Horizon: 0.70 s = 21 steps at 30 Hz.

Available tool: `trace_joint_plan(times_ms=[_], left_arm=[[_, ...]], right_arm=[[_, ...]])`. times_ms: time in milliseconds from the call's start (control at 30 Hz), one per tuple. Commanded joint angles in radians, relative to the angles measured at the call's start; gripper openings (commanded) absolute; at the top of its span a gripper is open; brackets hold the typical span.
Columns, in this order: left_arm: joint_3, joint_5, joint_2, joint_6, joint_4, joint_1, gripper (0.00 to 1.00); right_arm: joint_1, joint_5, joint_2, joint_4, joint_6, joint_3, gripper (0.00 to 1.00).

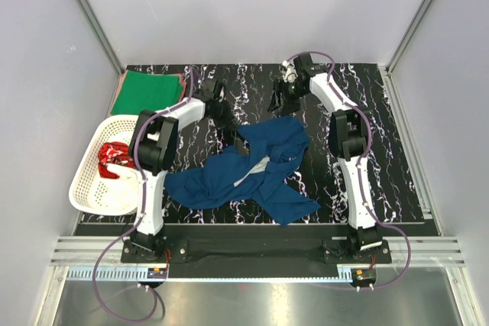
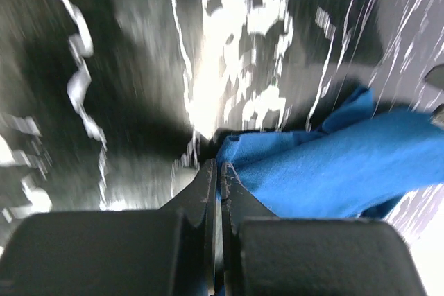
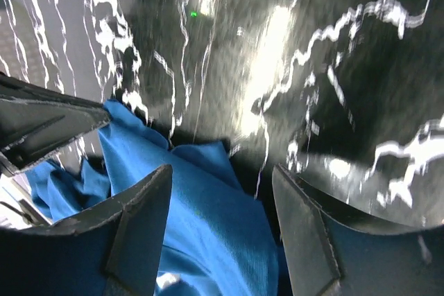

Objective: Fold and stack the t-shirts
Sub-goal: Flatten the tshirt out

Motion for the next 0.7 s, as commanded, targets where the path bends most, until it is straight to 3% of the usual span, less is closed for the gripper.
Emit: trace_joint_plan(times_ms=[0, 100, 200, 300, 367, 400, 467, 500, 667], left_arm=[[0.075, 0.002, 0.036, -0.015, 0.050, 0.017, 0.00], [0.121, 0.024, 0.062, -0.017, 0.105, 0.027, 0.00], [0.187, -0.016, 0.099, -0.007, 0.006, 0.032, 0.00], [0.141, -0.022, 0.090, -0.003, -0.016, 0.038, 0.00], [0.111, -0.001, 0.069, 0.002, 0.015, 0.040, 0.00], [0.086, 0.007, 0.062, 0.002, 0.024, 0.040, 0.00], [0.074, 0.043, 0.038, 0.005, 0.075, 0.040, 0.00], [0.072, 0.075, 0.029, 0.003, 0.088, 0.040, 0.00], [-0.021, 0.204, -0.151, -0.017, 0.251, 0.034, 0.00]], right_arm=[[-0.002, -0.055, 0.082, -0.090, 0.023, 0.109, 0.67], [-0.002, -0.083, 0.067, 0.008, 0.072, 0.036, 0.66], [-0.002, -0.045, 0.056, 0.082, 0.141, 0.005, 0.65], [0.001, 0.000, 0.047, 0.120, 0.164, 0.005, 0.59], [0.013, 0.000, 0.043, 0.139, 0.161, -0.006, 0.51], [0.018, 0.011, 0.041, 0.133, 0.152, -0.004, 0.33], [0.027, 0.012, 0.015, 0.125, 0.149, -0.016, 0.16], [0.027, 0.009, 0.000, 0.134, 0.158, -0.025, 0.00], [0.027, 0.058, -0.220, 0.175, 0.146, -0.126, 0.00]])
